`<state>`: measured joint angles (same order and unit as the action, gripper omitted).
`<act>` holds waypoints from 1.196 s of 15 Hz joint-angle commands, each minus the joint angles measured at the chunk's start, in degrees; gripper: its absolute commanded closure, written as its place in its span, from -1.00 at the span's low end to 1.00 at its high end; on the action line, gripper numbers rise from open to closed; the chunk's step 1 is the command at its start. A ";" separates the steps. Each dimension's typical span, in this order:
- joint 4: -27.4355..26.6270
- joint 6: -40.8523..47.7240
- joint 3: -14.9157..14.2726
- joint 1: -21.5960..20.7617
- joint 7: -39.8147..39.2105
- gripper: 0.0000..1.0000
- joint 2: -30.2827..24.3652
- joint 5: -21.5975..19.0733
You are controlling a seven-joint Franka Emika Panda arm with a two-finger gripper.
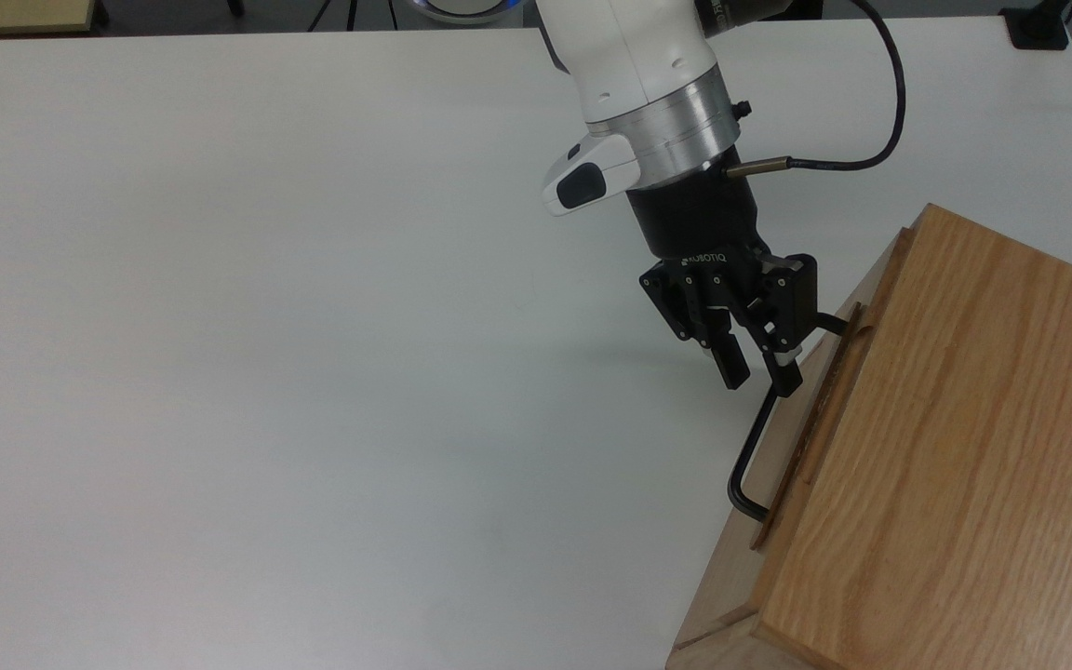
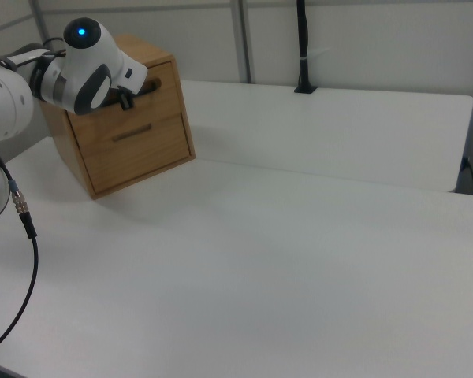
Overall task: Open the drawer by sliding it
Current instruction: 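Lower the gripper onto the black handle and close it around the bar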
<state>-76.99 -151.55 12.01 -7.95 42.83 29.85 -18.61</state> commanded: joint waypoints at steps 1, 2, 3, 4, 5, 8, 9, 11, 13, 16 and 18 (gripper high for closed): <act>0.97 -0.94 0.03 -0.23 -1.26 0.51 0.73 -0.55; 0.88 -0.94 0.03 -0.23 -1.35 0.54 0.73 -0.47; 0.88 -0.94 0.03 -0.23 -1.61 0.64 0.73 -0.29; 0.71 -0.94 0.03 -0.23 -2.48 0.68 0.82 -0.38; 0.10 -0.94 0.03 -0.23 -3.97 0.70 0.73 -0.38; 0.18 -1.12 0.03 -0.31 -4.25 0.44 1.35 -0.38; 0.18 -1.29 0.03 -0.31 -4.25 0.20 1.35 -0.46; 0.26 -1.73 0.03 -0.40 -4.25 -0.07 1.35 -0.46; 0.27 -2.79 0.03 -0.49 -4.25 -0.09 1.43 -0.46; 0.18 -4.28 0.03 -1.10 -4.33 0.56 1.70 -0.29; 0.18 -4.28 0.03 -1.19 -4.42 0.92 1.79 0.23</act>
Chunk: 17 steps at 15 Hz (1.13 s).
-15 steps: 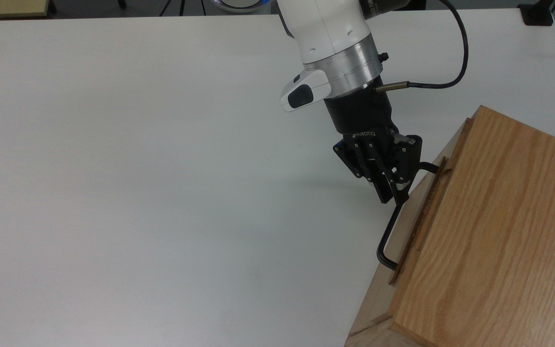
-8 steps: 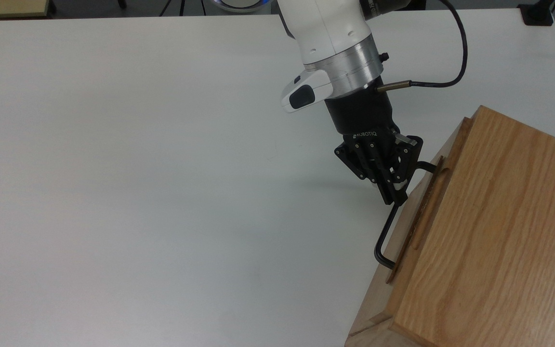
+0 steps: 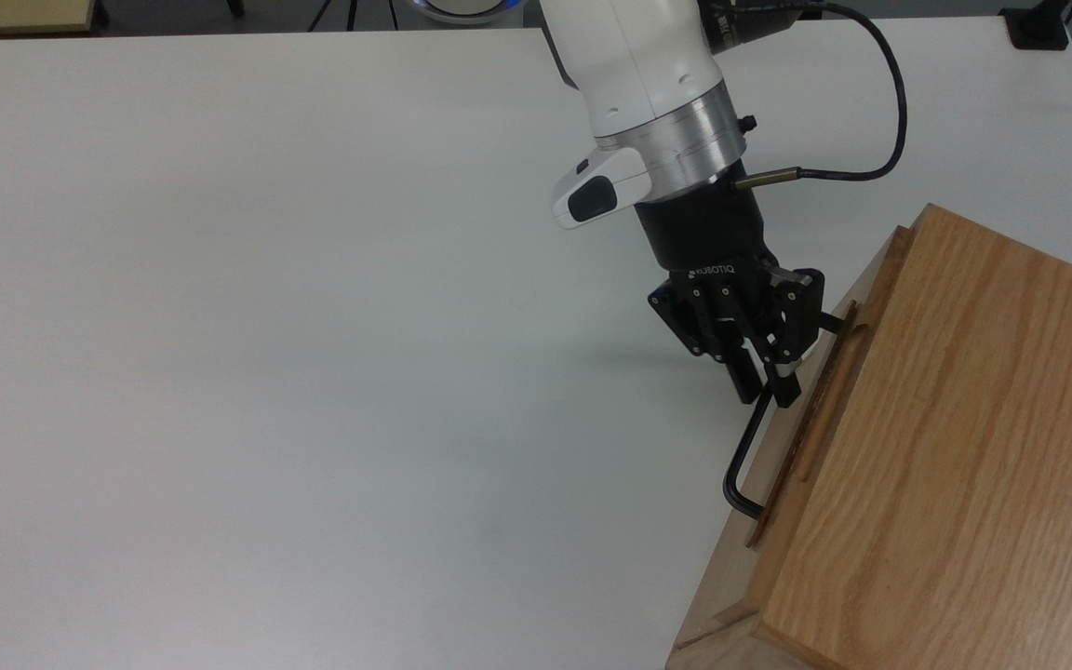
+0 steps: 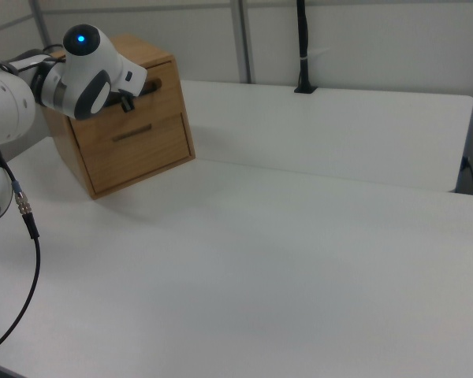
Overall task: Open the drawer by sliding it
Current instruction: 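Pull the gripped handle away from the cabinet, sliding the drawer out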
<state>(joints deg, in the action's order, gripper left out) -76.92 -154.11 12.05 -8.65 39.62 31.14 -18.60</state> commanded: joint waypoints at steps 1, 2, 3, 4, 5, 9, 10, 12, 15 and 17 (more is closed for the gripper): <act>0.10 -1.72 -0.01 -0.49 -1.21 1.00 0.50 0.93; 0.02 -1.72 -0.01 -0.49 -1.21 1.00 0.58 1.19; 0.02 -1.72 -0.01 -0.49 -1.21 1.00 0.67 1.28; 0.02 -1.72 -0.01 -0.49 -1.21 1.00 0.76 1.28; -0.07 -1.72 -0.01 -0.40 -1.21 1.00 0.67 1.28; -2.17 -1.72 -0.01 0.12 -1.21 1.00 -0.46 1.28; -3.49 -1.72 0.08 0.39 -1.21 1.00 -1.51 1.28; -6.82 -1.72 0.08 1.18 -1.21 1.00 -4.06 1.37; -13.68 -1.72 0.08 3.63 -1.21 1.00 -8.81 1.28; -17.10 -1.72 0.08 4.95 -1.30 1.00 -11.44 1.28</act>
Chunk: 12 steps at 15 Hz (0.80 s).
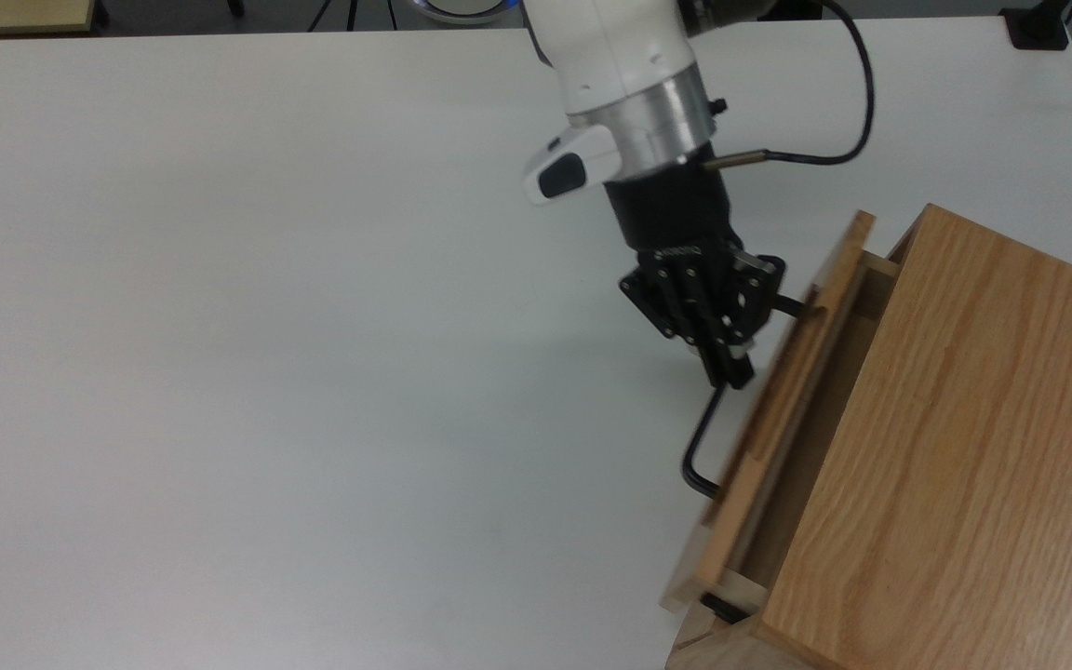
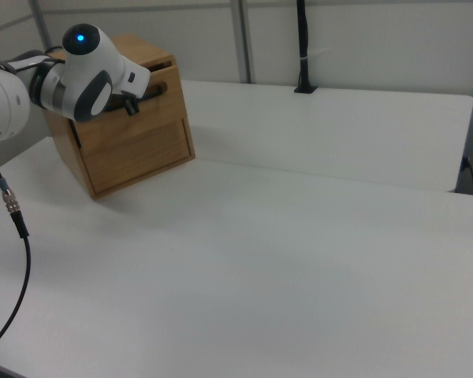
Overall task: Open the drawer by sliding it
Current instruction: 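Pull the gripped handle away from the cabinet, sliding the drawer out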
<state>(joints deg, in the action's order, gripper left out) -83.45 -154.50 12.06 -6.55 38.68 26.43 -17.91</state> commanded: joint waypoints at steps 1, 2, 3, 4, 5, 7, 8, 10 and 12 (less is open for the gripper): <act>-12.94 -1.33 0.07 3.64 -0.88 1.00 -8.22 0.51; -14.79 -1.33 0.07 4.35 -1.67 1.00 -9.54 0.25; -16.38 -1.33 0.07 4.96 -2.38 1.00 -10.51 0.07; -17.53 -1.33 0.07 5.84 -2.64 1.00 -11.39 -0.02; -18.58 -1.25 0.07 6.81 -2.65 1.00 -12.09 -0.02; -19.90 -1.07 0.07 8.65 -2.65 1.00 -13.15 -0.02; -20.26 -0.81 0.07 9.62 -2.73 1.00 -13.33 -0.02; -20.26 -0.46 -0.02 11.11 -3.00 1.00 -13.50 -0.02; -21.22 -0.02 0.07 12.52 -3.09 0.99 -14.38 -0.02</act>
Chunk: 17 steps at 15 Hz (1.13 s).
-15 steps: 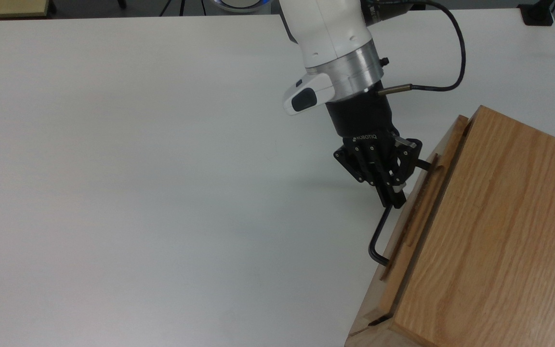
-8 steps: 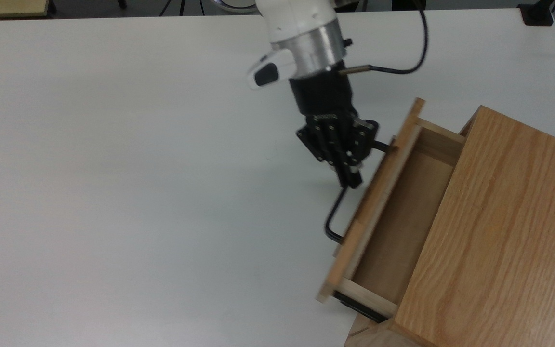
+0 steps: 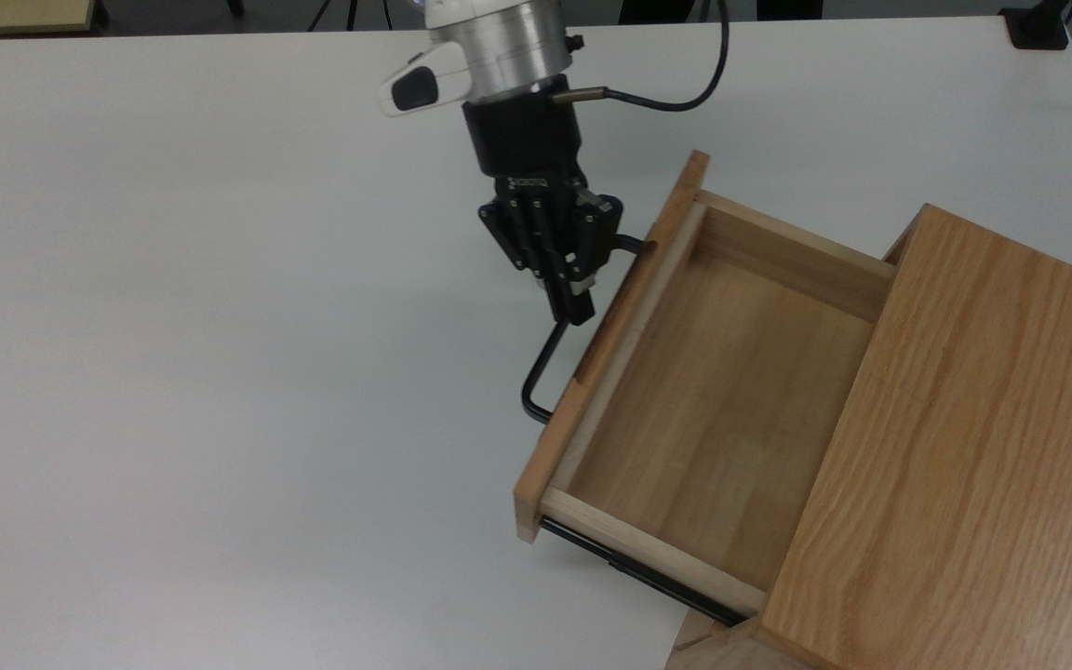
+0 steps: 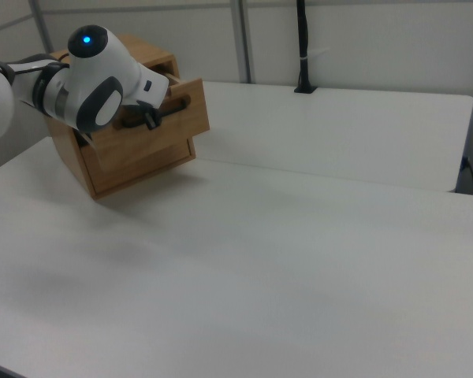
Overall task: Open the drawer by sliding it
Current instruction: 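Pull the gripped handle away from the cabinet, sliding the drawer out, then open the gripper, release the handle and lift away from the drawer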
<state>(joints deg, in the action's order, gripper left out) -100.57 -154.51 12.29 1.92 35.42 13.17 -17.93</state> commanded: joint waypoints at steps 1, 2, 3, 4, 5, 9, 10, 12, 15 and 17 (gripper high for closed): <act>-4.37 0.17 -0.25 4.67 0.09 0.98 -1.56 0.00; -4.37 1.13 -0.25 5.28 -0.34 0.95 -2.00 0.00; -4.11 3.93 -0.25 6.07 -1.04 0.90 -2.53 -0.08; -3.93 5.17 -0.33 6.51 -1.22 0.83 -2.79 0.00; -3.93 6.06 -0.33 6.87 -1.23 0.64 -3.58 0.00; -3.58 8.96 -0.42 7.92 -1.31 0.12 -4.73 0.00; -3.49 9.05 -0.42 8.01 -1.40 -0.13 -4.90 0.00; -2.97 10.80 -0.95 8.45 -1.40 -0.46 -6.04 0.09; -0.16 17.29 -0.95 10.82 -2.62 -0.69 -7.18 0.18; 0.64 21.43 -1.21 11.70 -6.04 -0.79 -8.67 0.27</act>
<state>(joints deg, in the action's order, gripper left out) -100.77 -139.99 11.66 12.30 32.75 8.08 -17.96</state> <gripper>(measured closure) 0.159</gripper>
